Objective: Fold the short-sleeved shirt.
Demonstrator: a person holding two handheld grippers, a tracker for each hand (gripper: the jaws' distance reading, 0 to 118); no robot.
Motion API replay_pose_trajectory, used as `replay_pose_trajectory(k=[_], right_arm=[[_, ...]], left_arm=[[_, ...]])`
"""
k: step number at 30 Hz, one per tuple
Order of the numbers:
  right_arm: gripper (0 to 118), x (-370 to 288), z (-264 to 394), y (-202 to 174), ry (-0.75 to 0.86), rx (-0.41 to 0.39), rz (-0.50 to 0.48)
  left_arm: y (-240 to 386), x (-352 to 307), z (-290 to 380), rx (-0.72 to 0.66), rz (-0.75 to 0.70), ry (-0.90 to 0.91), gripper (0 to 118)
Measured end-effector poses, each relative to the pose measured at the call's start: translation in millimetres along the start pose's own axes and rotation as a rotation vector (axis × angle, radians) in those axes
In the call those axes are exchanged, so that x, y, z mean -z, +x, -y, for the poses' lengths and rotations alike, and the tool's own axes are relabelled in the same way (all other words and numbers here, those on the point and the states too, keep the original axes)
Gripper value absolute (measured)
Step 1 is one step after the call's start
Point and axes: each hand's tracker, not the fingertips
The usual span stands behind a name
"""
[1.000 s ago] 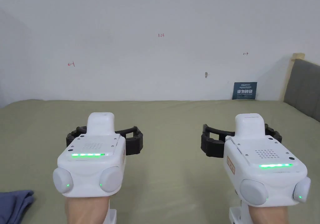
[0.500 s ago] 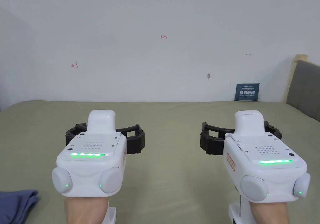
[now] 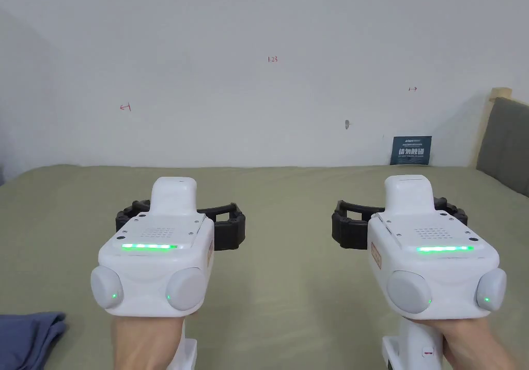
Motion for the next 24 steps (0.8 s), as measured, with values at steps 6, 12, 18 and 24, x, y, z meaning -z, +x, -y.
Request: replay_pose_trajectory(k=[6, 12, 18, 24], right_arm=[[118, 0.4, 4.4, -1.3, 0.074, -0.043, -0.031], [118, 1.9, 7.5, -5.5, 0.074, -0.114, -0.036], [118, 0.2, 3.6, -4.9, 0.059, -0.072, -0.065], [118, 1.4, 1.5, -5.7, 0.055, -0.078, -0.032]], left_arm=[[1.6, 1.1, -0.9, -0.003, 0.007, -0.011, 118], [-1.7, 3.5, -0.3, -0.011, 0.012, -0.018, 118], [-2.0, 3.7, -0.3, -0.015, 0.017, -0.029, 118], [-1.1, 1.1, -0.6, -0.012, 0.028, -0.034, 118]])
